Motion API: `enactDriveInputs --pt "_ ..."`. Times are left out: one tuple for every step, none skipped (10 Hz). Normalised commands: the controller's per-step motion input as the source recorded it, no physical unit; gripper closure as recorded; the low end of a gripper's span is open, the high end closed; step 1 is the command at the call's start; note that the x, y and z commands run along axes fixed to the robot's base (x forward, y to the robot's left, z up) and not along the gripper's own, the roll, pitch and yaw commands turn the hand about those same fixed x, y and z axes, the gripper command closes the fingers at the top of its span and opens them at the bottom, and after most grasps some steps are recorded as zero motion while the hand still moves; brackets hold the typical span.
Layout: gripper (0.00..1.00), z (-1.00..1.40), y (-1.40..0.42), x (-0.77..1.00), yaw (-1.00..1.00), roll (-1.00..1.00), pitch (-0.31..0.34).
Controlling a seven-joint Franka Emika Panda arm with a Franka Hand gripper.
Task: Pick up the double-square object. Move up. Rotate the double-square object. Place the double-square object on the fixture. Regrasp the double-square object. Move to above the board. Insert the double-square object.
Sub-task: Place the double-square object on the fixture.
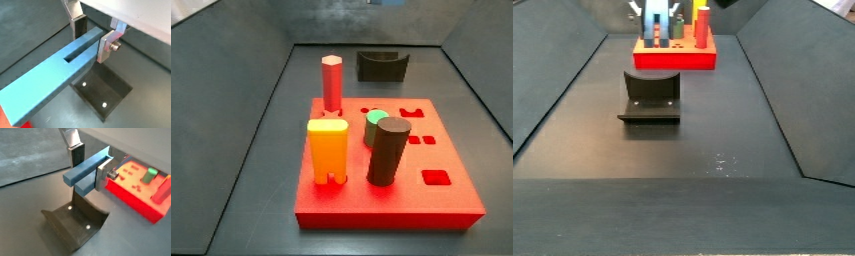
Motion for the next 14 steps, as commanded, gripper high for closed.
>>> enactDriveInputs --pt "1.0 0.01 0.07 0.26 -0.11 -0.93 0.305" --pt "1.0 0.0 0.06 0.18 -0.13 -0.76 0.258" --pt "1.0 0.0 0.06 0.11 -0.14 -0.58 0.207" --pt "1.0 0.01 0.05 0.05 -0.15 -0.34 0.128" --pt "1.0 0.01 0.02 0.04 -0.14 -0.23 0.082" --pt "1.0 -1.0 0.06 0.09 -0.17 -1.0 -0.07" --pt "1.0 -1.0 0.06 0.1 -0.16 -1.0 -0.081" --pt "1.0 -1.0 0.07 0.11 -0.15 -1.0 -0.076" --pt "1.0 -1.0 0.07 0.11 -0.13 -1.0 -0.062" --pt "1.0 -1.0 0.08 0.12 -0.12 -1.0 -0.052" --pt "1.0 -1.0 0.09 0.13 -0.1 -0.89 -0.032" --pt "1.0 -1.0 0.09 0.14 -0.07 -0.73 -0.019" --pt "1.0 -1.0 0.1 0.15 -0.05 -0.5 0.0" --pt "1.0 -1.0 0.1 0.16 -0.05 -0.38 0.007"
